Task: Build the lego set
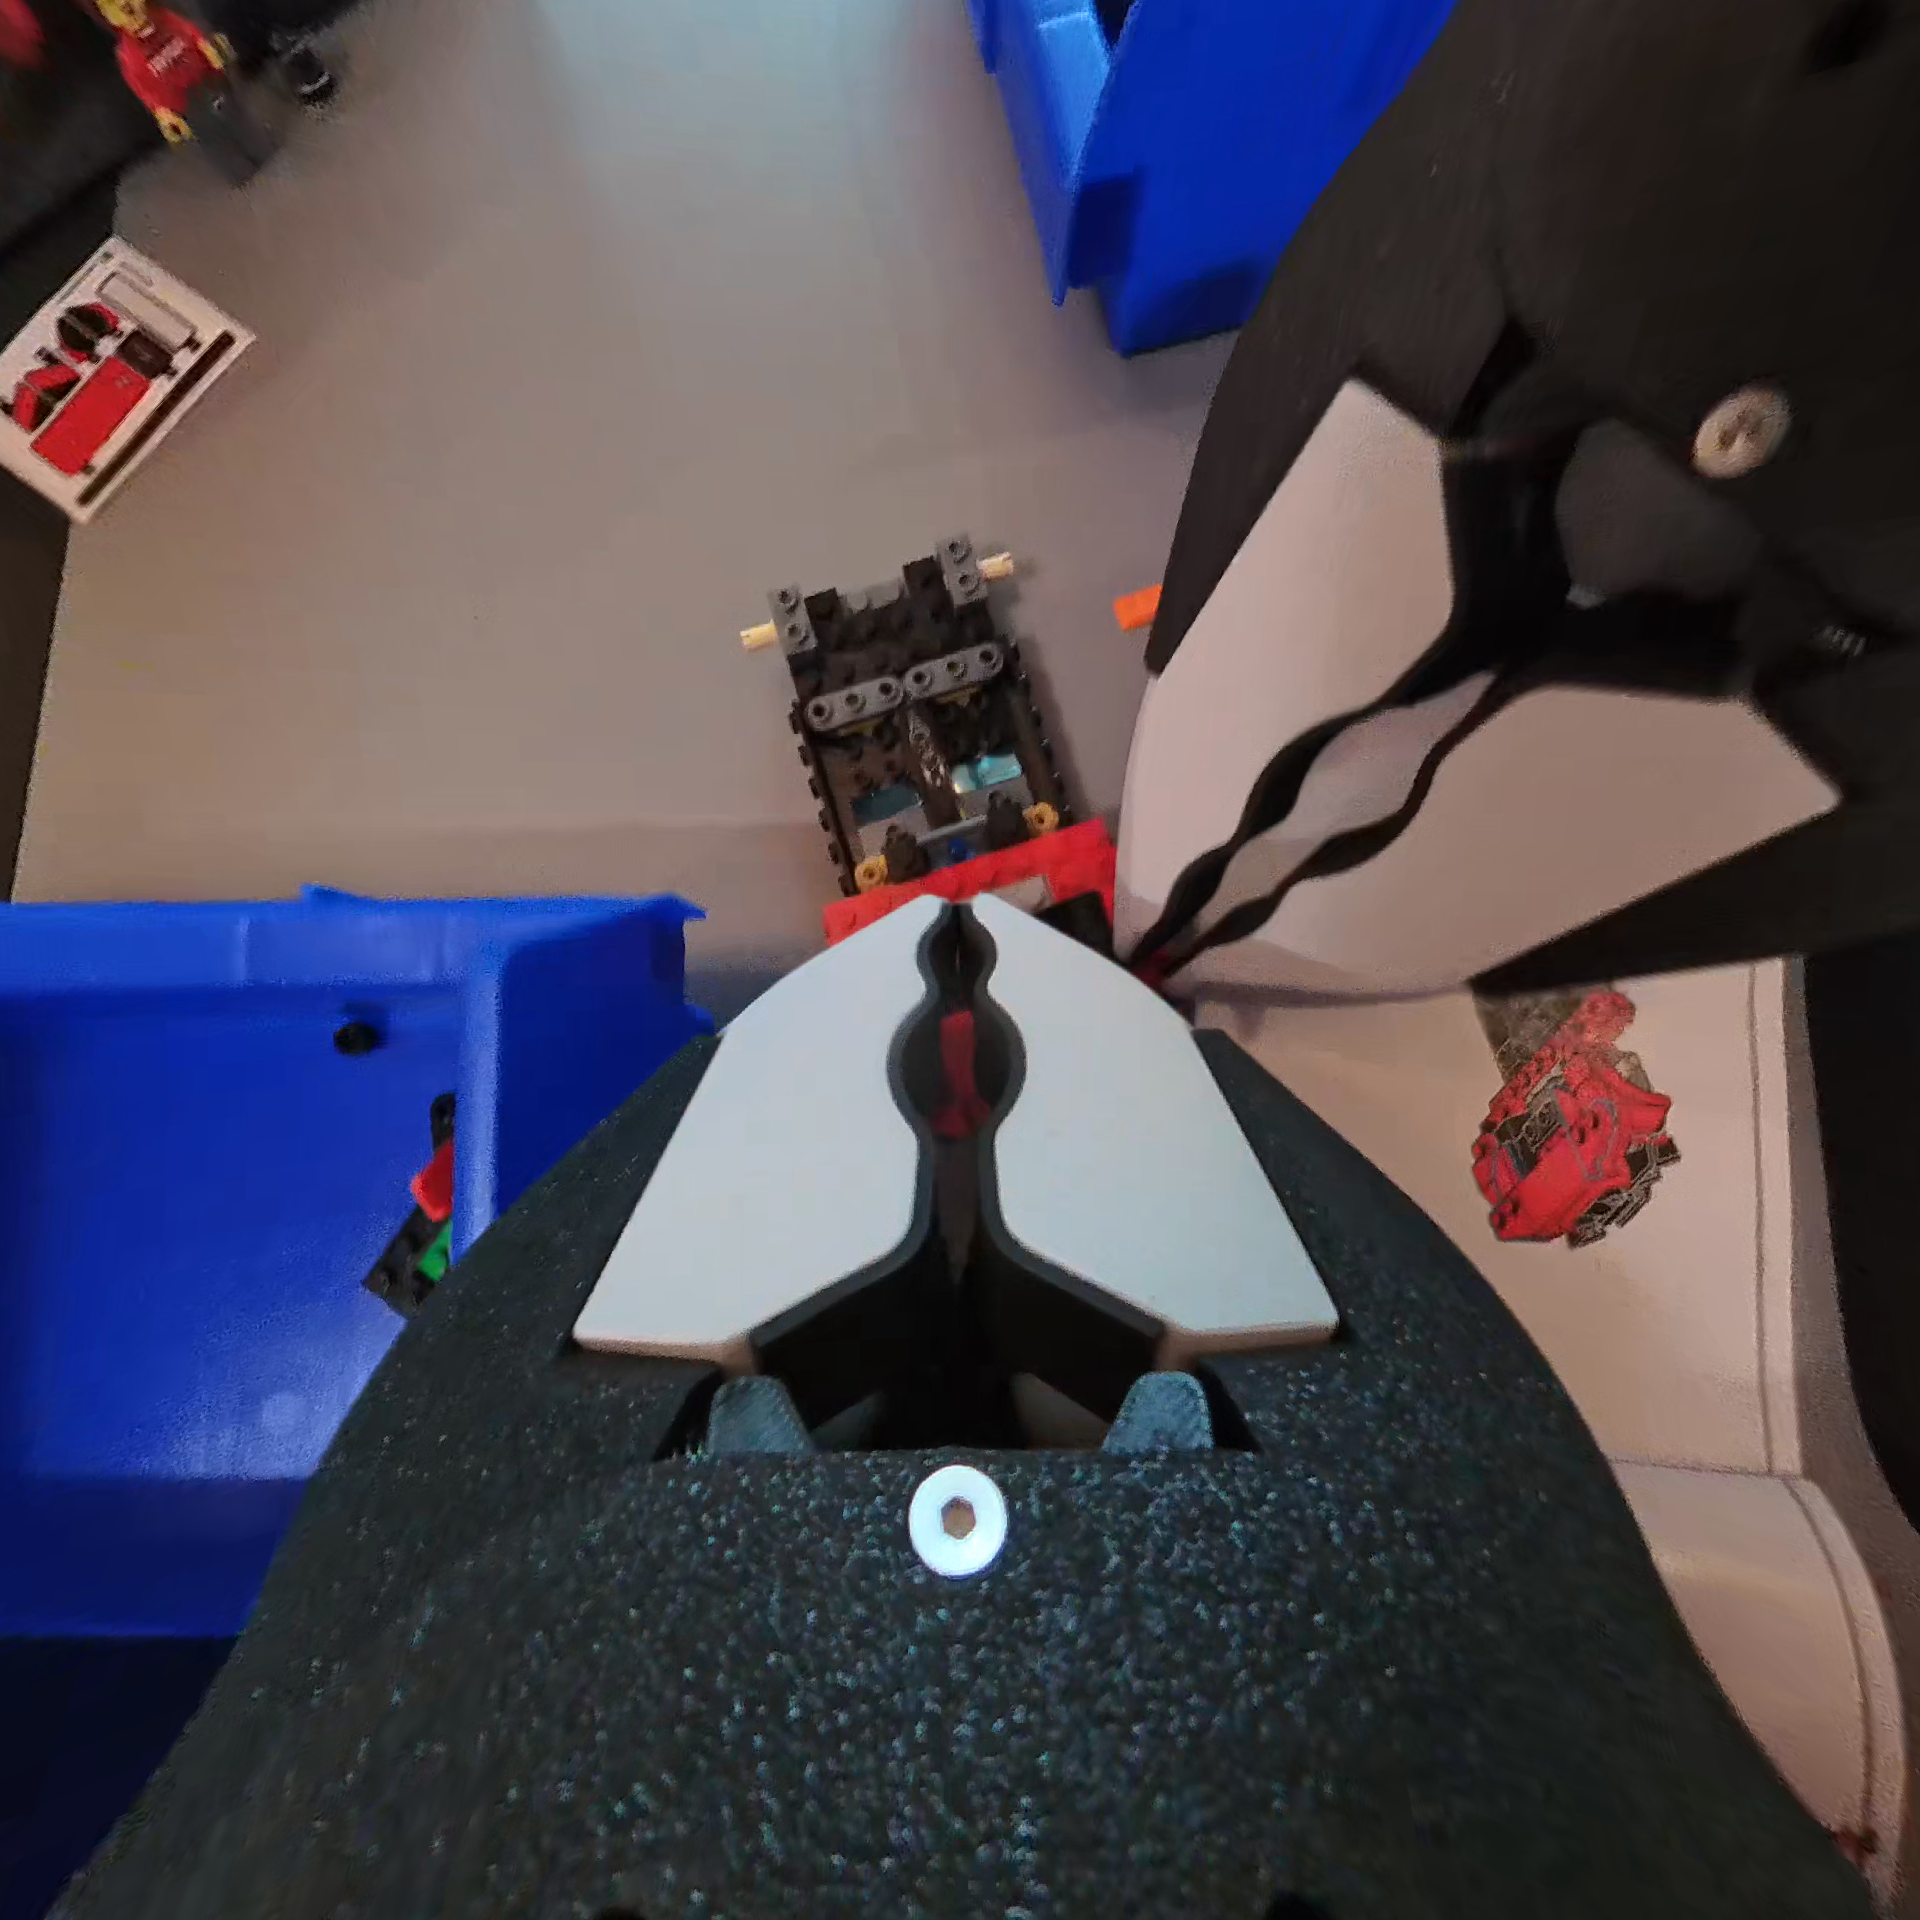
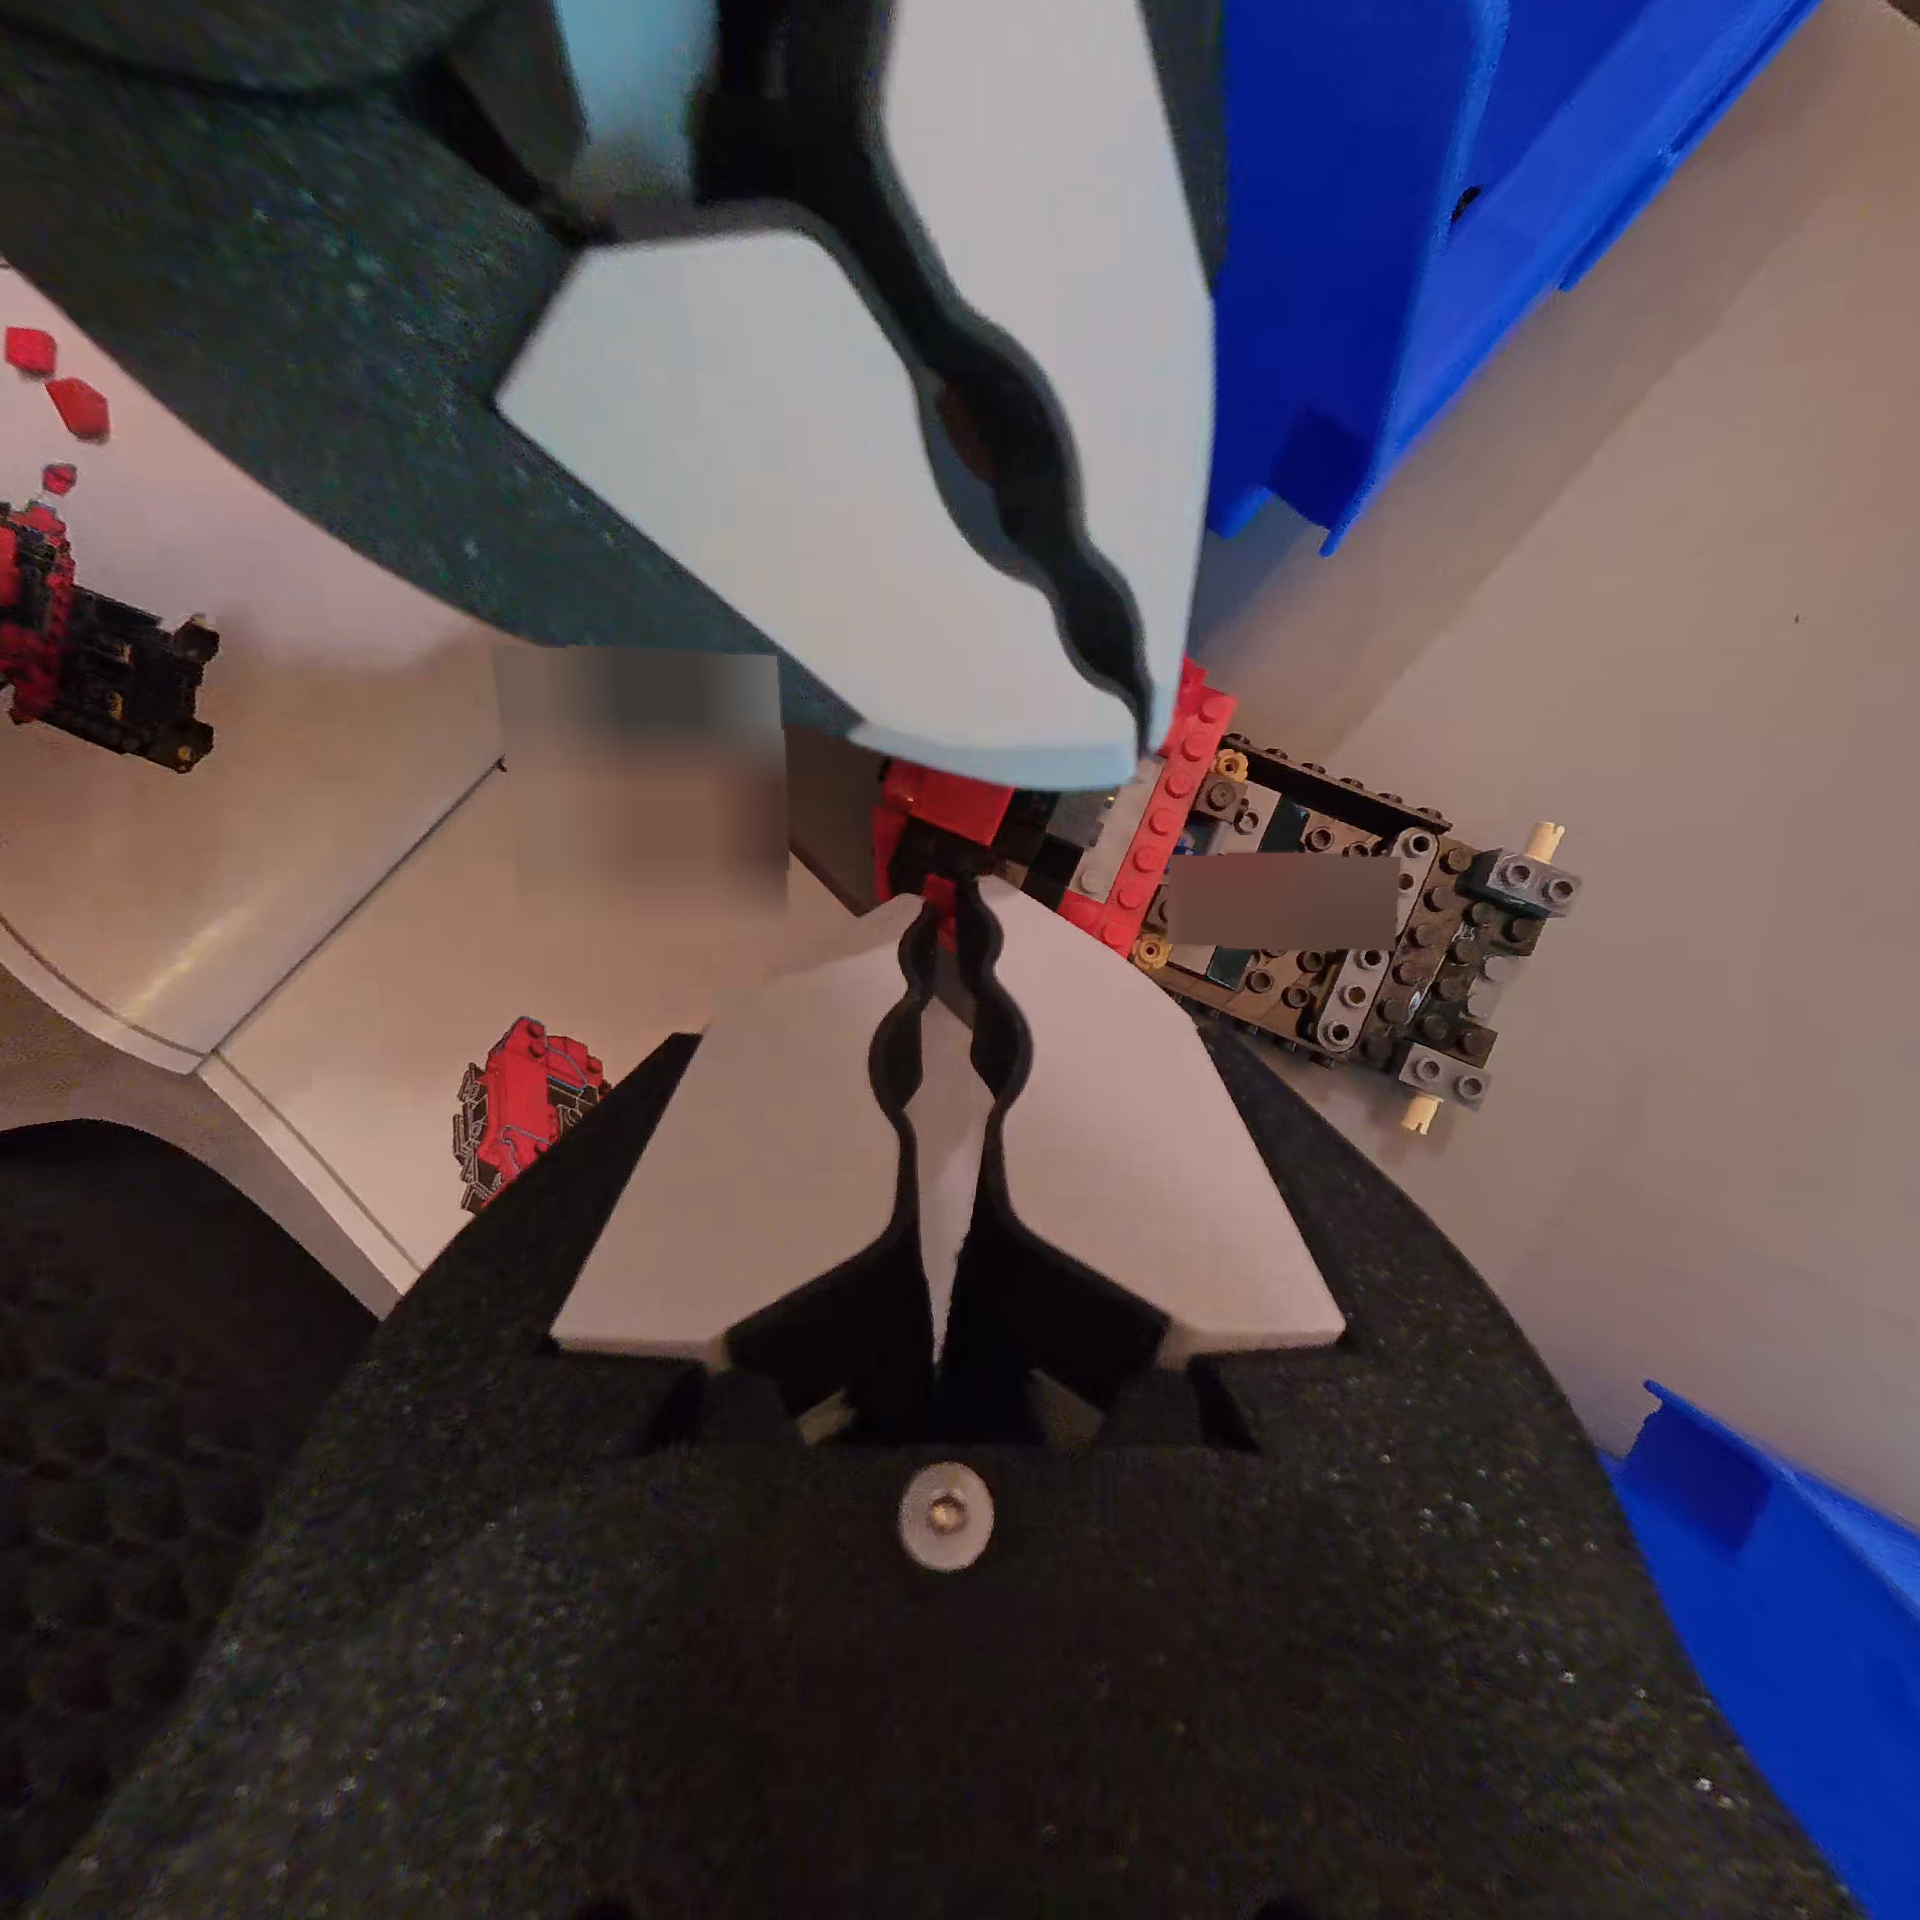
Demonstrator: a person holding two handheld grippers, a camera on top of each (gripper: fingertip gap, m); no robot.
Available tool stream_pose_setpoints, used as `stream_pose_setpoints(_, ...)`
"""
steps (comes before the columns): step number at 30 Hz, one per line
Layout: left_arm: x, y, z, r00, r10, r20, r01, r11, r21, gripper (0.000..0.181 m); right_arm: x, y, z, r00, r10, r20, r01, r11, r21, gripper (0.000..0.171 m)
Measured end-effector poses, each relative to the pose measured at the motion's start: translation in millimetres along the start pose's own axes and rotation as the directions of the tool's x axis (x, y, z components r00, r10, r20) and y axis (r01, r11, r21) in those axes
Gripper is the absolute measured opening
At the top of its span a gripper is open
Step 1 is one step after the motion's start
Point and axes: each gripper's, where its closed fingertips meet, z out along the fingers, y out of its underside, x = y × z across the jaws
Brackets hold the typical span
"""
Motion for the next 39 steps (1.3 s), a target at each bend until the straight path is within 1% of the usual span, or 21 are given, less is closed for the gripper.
stream_pose_setpoints(3, -2.0, -11.2, 6.5, 1.0, -0.015, 0.015, 0.015, 0.999, -0.038, 0.0, 0.0, -0.1, 0.0, 1.0, 0.008, 0.004, -0.008, 1.0, 0.008, 0.004)
stream_pose_setpoints(8, -10.2, -12.4, 17.2, 0.987, -0.153, 0.047, 0.158, 0.974, -0.163, 0.001, 0.0, -0.3, 0.3, 1.0, 0.015, 0.006, -0.015, 1.0, 0.018, 0.004)
stream_pose_setpoints(10, -10.1, -19.0, 16.4, 0.978, -0.209, 0.004, 0.209, 0.971, -0.117, 0.002, 0.0, -0.2, 0.3, 1.0, 0.016, 0.005, -0.016, 1.0, 0.022, 0.004)
stream_pose_setpoints(13, -11.9, -33.9, 8.4, 0.966, -0.229, -0.117, 0.235, 0.971, 0.041, 0.0, 0.0, -0.3, 0.3, 1.0, 0.023, 0.012, -0.024, 0.999, 0.028, 0.004)
stream_pose_setpoints(14, -15.1, -35.3, 6.5, 0.968, -0.214, -0.135, 0.225, 0.972, 0.074, 0.0, 0.0, -0.5, 0.4, 1.0, 0.025, 0.013, -0.025, 0.999, 0.029, 0.004)
stream_pose_setpoints(16, -25.8, -32.4, 6.7, 0.975, -0.195, -0.108, 0.205, 0.975, 0.087, 0.0, 0.0, -0.4, 0.4, 1.0, 0.024, 0.01, -0.024, 0.999, 0.03, 0.004)
stream_pose_setpoints(20, -20.6, -24.1, 12.2, 0.967, -0.203, -0.156, 0.207, 0.978, 0.008, 0.001, 0.2, -0.4, 0.5, 1.0, 0.025, 0.009, -0.025, 0.999, 0.029, 0.004)
stream_pose_setpoints(24, -22.4, 0.2, 26.1, 0.97, -0.23, -0.075, 0.215, 0.961, -0.176, 0.001, 0.1, -0.5, 0.6, 1.0, 0.026, 0.009, -0.027, 0.999, 0.033, 0.004)
stream_pose_setpoints(26, -23.4, 7.6, 33.7, 0.975, -0.218, -0.044, 0.203, 0.954, -0.22, 0.001, 0.1, -0.3, 0.4, 1.0, 0.027, 0.008, -0.027, 0.999, 0.034, 0.004)
stream_pose_setpoints(29, -18.0, 0.2, 35.6, 0.969, -0.232, -0.087, 0.214, 0.96, -0.179, 0.0, -0.2, -0.6, 0.7, 1.0, 0.029, 0.01, -0.03, 0.999, 0.036, 0.005)
stream_pose_setpoints(31, -18.8, -2.8, 33.7, 0.969, -0.228, -0.09, 0.212, 0.964, -0.164, 0.0, -0.1, -0.6, 0.6, 1.0, 0.028, 0.009, -0.028, 0.999, 0.032, 0.005)
stream_pose_setpoints(35, -10.0, -6.7, 31.5, 0.97, -0.202, -0.136, 0.18, 0.97, -0.161, 0.0, -0.1, -0.5, 0.6, 1.0, 0.024, 0.007, -0.024, 0.999, 0.028, 0.005)
stream_pose_setpoints(37, -10.4, -3.8, 34.4, 0.973, -0.192, -0.124, 0.168, 0.968, -0.185, 0.0, -0.1, -0.6, 0.5, 1.0, 0.026, 0.007, -0.026, 0.999, 0.028, 0.005)
stream_pose_setpoints(39, -7.5, -4.0, 36.1, 0.972, -0.189, -0.142, 0.161, 0.968, -0.191, 0.0, 0.0, -0.4, 0.5, 1.0, 0.026, 0.003, -0.026, 0.999, 0.028, 0.005)
